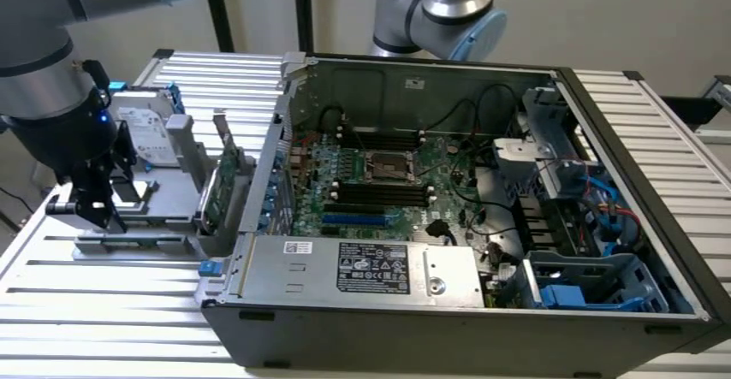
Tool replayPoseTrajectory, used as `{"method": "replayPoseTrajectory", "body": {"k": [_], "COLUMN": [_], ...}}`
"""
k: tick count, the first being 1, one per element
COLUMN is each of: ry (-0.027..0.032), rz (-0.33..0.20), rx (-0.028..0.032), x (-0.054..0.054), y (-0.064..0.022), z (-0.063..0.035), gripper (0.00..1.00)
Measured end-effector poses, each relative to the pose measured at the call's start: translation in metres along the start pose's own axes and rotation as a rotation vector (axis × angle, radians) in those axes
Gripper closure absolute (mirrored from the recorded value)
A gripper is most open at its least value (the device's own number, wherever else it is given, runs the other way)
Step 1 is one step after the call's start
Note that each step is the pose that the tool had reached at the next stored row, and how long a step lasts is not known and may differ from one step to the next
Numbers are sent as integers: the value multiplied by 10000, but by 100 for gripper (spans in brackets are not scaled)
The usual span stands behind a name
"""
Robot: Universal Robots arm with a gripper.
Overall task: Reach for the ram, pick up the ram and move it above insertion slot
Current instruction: 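Pick up the ram and move it above insertion slot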
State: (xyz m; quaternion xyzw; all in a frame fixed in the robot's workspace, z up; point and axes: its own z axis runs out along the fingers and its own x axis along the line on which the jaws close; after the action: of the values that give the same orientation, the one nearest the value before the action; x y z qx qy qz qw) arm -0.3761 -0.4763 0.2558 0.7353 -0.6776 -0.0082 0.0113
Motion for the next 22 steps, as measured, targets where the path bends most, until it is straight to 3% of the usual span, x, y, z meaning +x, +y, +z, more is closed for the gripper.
{"method": "replayPoseTrajectory", "body": {"k": [22], "ry": [-12], "rz": [417], "rx": [-2], "x": [42], "y": [-4], "z": [400], "gripper": [46]}}
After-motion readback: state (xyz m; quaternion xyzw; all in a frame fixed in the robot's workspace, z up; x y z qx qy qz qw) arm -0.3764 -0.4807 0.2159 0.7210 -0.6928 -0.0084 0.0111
